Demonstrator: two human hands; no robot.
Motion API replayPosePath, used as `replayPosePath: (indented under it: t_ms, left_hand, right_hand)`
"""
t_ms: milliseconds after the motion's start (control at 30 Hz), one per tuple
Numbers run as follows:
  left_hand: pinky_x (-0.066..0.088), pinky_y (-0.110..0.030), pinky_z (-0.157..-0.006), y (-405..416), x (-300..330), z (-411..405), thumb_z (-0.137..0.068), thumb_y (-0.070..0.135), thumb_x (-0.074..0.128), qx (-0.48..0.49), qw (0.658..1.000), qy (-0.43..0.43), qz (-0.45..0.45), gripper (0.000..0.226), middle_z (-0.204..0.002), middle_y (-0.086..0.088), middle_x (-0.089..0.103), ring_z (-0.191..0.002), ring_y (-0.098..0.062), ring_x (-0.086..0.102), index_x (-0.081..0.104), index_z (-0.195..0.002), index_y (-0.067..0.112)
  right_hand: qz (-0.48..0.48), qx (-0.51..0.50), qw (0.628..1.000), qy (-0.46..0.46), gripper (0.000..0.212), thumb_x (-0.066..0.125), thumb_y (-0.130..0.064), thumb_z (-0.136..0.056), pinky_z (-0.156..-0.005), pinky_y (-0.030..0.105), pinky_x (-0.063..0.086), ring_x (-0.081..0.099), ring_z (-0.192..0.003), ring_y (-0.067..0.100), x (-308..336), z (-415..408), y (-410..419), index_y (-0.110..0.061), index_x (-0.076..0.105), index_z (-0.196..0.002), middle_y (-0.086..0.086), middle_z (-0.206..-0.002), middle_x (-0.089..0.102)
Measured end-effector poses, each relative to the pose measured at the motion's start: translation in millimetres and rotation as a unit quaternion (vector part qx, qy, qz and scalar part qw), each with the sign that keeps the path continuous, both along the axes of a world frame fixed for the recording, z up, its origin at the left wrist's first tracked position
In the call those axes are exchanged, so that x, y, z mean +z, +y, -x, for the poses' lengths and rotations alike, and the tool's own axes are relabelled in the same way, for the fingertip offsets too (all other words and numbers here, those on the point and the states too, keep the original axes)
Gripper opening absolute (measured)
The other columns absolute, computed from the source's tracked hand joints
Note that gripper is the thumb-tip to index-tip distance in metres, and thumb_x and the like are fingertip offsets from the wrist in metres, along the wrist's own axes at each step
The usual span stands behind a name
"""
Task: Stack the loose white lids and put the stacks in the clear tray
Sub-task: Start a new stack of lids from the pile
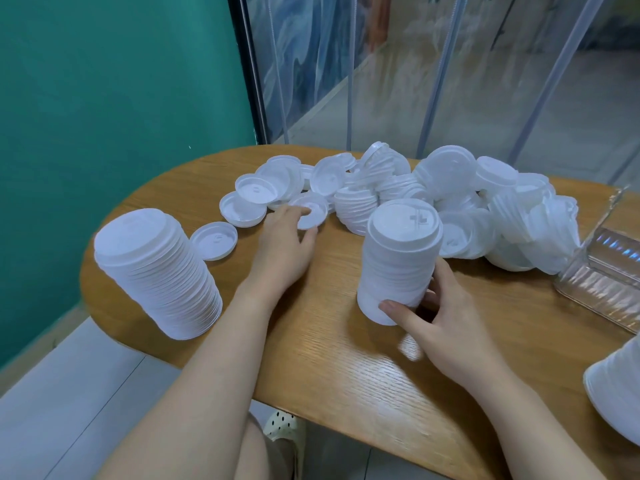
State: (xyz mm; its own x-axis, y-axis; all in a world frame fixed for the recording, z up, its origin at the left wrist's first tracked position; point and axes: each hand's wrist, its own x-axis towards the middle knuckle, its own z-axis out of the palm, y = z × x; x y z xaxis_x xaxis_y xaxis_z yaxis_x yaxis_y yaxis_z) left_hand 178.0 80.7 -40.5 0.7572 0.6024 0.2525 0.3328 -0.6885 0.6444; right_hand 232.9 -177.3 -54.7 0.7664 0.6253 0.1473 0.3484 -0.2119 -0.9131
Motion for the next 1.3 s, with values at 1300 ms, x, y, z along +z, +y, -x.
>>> replayPosePath:
  t_ms: [1300]
  left_hand:
    - [0.038,-0.035,-0.108,-22,-10,35,-0.076,0.06,0.08,0.035,0.995,0.058,0.075,0.066,-0.122,0.014,0.048,-0.122,-0.014,0.044,0.055,-0.129,0.029]
  right_hand:
    - [0.012,0.001,1.0,0.002,0.075,0.086,-0.028,-0.08,-0.078,0.002,0.046,0.06,-0.105,-0.019,3,0,1,-0.042,0.045,-0.141,-0.04,-0.113,0.064]
